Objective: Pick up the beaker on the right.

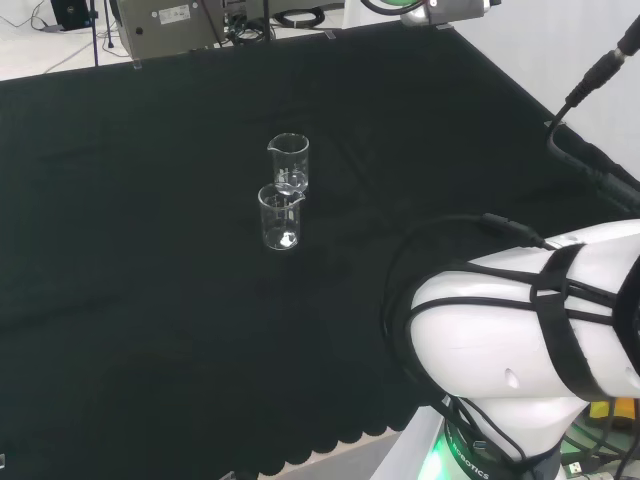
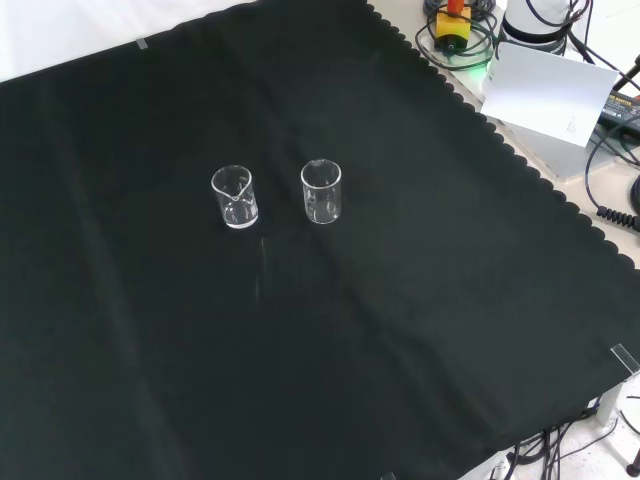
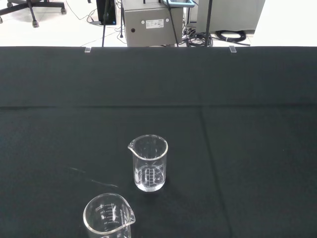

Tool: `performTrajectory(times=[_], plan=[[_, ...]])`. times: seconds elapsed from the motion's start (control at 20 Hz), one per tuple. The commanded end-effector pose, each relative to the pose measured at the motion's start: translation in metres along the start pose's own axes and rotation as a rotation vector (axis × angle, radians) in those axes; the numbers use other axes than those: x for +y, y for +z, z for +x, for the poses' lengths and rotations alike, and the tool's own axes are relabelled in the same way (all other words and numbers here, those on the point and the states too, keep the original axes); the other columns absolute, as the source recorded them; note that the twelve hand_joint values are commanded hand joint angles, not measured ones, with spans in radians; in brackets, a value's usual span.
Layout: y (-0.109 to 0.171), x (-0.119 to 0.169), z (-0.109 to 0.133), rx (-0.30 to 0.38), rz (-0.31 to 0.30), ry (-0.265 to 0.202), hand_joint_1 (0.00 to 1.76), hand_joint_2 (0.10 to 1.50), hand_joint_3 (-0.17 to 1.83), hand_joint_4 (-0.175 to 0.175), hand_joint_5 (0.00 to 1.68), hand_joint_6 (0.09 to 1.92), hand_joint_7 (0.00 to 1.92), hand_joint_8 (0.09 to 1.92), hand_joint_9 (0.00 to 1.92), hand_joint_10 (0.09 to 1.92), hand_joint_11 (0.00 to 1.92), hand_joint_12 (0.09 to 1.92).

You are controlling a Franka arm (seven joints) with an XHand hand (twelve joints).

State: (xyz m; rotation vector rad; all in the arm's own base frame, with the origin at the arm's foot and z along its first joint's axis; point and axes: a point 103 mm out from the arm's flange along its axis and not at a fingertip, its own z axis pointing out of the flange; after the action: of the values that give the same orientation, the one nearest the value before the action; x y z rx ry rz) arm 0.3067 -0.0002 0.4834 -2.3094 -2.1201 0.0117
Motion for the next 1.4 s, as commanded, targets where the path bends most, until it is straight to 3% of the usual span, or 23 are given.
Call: performTrajectory(times=[0.05, 0.25, 0.65, 0.95, 1.15, 1.4], plan=[[0.0, 0.001, 0.0, -0.011, -0.011, 0.0, 0.02, 1.12, 0.54, -0.015, 0.25, 0.26, 0.1, 0.58, 0.24, 0.65, 0.13, 1.3], [0.001, 0.003, -0.002, -0.01, -0.007, 0.003, 0.0, 1.21, 0.37, -0.014, 0.32, 0.09, 0.1, 0.56, 0.25, 0.63, 0.1, 1.35], [0.019, 0.013, -0.013, 0.011, -0.018, 0.031, 0.01, 1.22, 0.34, -0.018, 0.36, 0.09, 0.16, 0.58, 0.32, 0.65, 0.15, 1.37], [0.063, 0.036, -0.029, 0.083, 0.014, 0.073, 0.33, 1.12, 0.27, -0.031, 0.45, 0.09, 0.27, 0.64, 0.47, 0.66, 0.26, 1.35], [0.093, 0.062, -0.035, 0.109, 0.044, 0.075, 0.49, 1.05, 0.25, -0.034, 0.47, 0.09, 0.29, 0.65, 0.51, 0.66, 0.3, 1.35], [0.132, 0.105, -0.04, 0.147, 0.074, 0.049, 0.57, 1.0, 0.25, -0.036, 0.47, 0.09, 0.29, 0.66, 0.51, 0.64, 0.31, 1.34]])
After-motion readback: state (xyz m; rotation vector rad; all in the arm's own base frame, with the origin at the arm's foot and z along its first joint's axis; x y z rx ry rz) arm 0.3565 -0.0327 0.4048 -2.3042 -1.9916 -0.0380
